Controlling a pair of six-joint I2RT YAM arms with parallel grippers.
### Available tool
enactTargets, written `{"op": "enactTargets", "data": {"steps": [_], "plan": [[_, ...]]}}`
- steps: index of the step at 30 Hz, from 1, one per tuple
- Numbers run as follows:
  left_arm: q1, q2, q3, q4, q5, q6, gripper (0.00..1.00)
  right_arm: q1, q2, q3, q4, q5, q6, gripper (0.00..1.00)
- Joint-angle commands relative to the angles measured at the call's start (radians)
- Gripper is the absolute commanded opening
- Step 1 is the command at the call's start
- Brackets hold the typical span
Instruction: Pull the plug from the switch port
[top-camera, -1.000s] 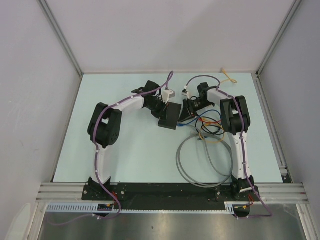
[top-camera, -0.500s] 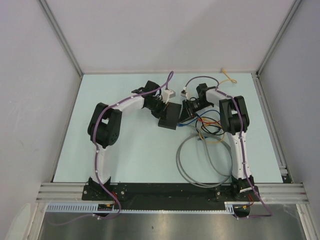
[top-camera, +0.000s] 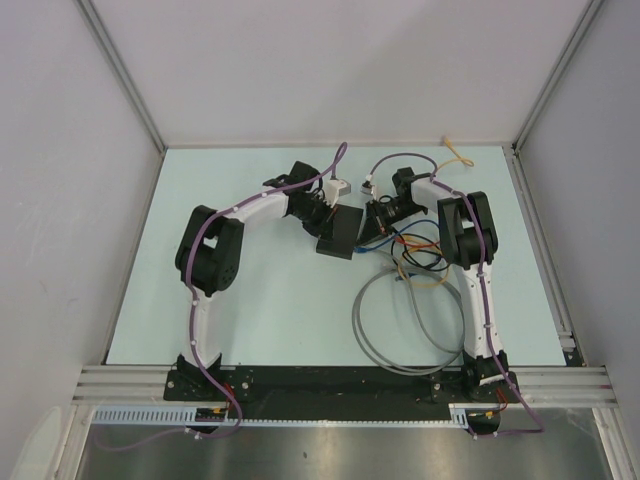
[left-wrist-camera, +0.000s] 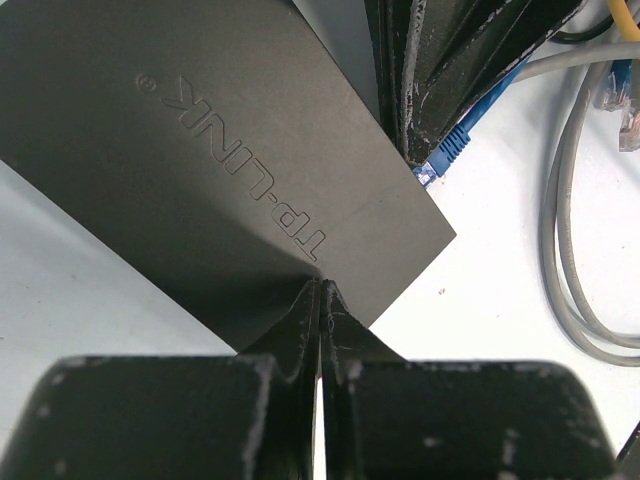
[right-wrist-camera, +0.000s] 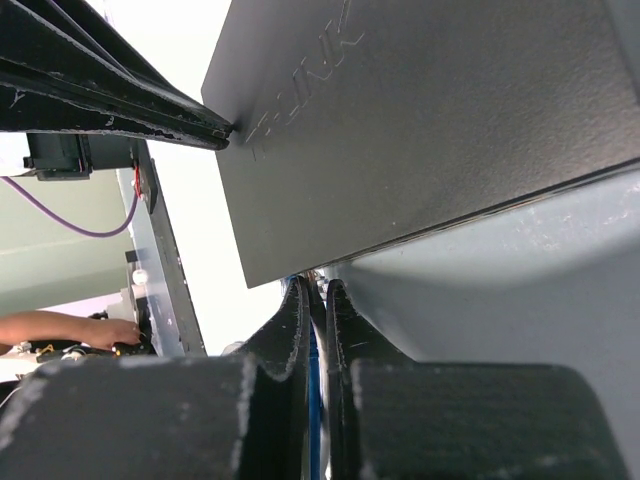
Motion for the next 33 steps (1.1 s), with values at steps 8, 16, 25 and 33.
{"op": "enactTargets", "data": {"steps": [8,16,25,33], "plan": [[-0.006,0.049,-0.044,-0.054,-0.131,0.025,0.00,-0.020,0.025,0.021,-0.009,0.057,-0.026,0.00],[-0.013,0.050,-0.044,-0.060,-0.134,0.037,0.00,-0.015,0.042,0.007,-0.094,0.056,-0.093,0.00],[-0.015,0.052,-0.041,-0.063,-0.143,0.043,0.00,-0.015,0.058,0.100,-0.058,0.109,-0.041,0.00],[-0.015,0.050,-0.038,-0.066,-0.149,0.052,0.00,-0.018,0.068,0.051,-0.211,0.142,-0.156,0.00]]}}
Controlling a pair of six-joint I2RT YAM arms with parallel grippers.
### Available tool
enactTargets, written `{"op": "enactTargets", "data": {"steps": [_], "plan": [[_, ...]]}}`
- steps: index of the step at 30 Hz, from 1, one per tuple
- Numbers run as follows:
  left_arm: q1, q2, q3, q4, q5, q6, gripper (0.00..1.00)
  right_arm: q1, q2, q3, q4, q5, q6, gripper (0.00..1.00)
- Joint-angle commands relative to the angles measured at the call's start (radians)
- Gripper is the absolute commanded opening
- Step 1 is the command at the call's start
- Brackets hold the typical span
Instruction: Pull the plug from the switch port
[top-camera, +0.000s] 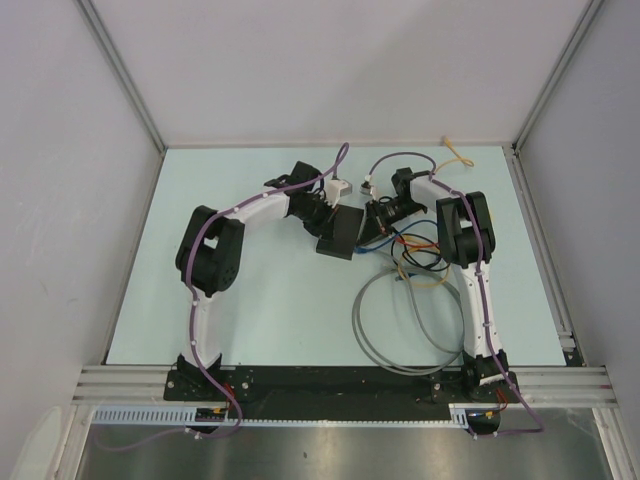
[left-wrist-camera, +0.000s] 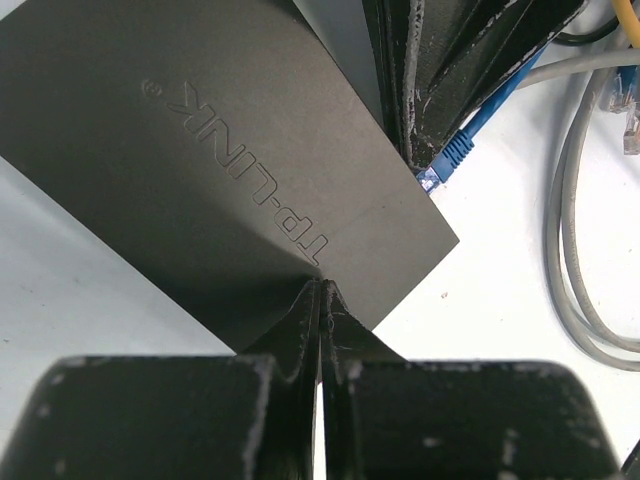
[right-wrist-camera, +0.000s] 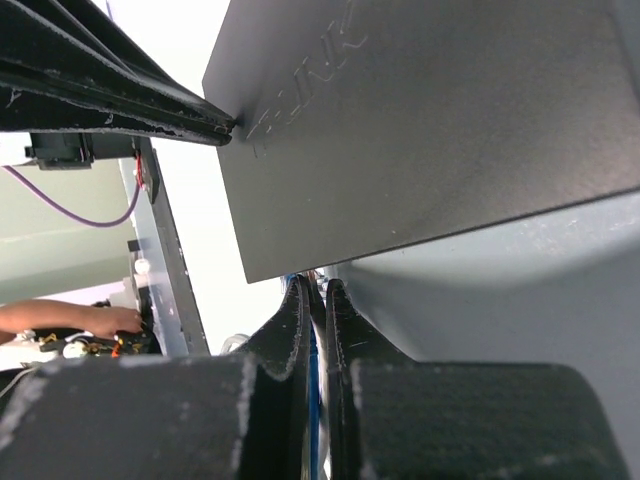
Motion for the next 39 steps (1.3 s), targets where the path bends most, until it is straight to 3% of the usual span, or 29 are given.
{"op": "enactTargets", "data": {"steps": [1,6,9,15,20,30,36,39], "plan": [[-0.006,0.049,-0.038,-0.072,-0.133,0.050,0.00,-0.013,0.034,-0.002,-0.109,0.142,-0.093,0.00],[-0.006,0.046,-0.041,-0.073,-0.140,0.055,0.00,-0.038,0.037,0.095,-0.077,0.169,-0.047,0.00],[-0.006,0.046,-0.044,-0.075,-0.143,0.061,0.00,-0.041,0.034,0.069,-0.097,0.205,-0.083,0.00],[-0.010,0.046,-0.046,-0.073,-0.149,0.065,0.00,-0.047,-0.014,0.035,-0.100,0.096,-0.094,0.00],[-0.010,0.049,-0.044,-0.078,-0.134,0.059,0.00,-0.061,-0.048,0.102,-0.114,0.043,-0.113,0.00],[-0.007,0.086,0.014,-0.087,-0.072,0.041,0.00,-0.077,-0.052,0.046,-0.152,0.148,-0.176,0.00],[0.000,0.080,0.005,-0.078,-0.063,0.030,0.00,-0.070,-0.009,0.069,-0.106,0.175,-0.116,0.00],[-0.003,0.079,-0.001,-0.082,-0.061,0.038,0.00,-0.058,0.014,0.093,-0.051,0.214,-0.013,0.10]]}}
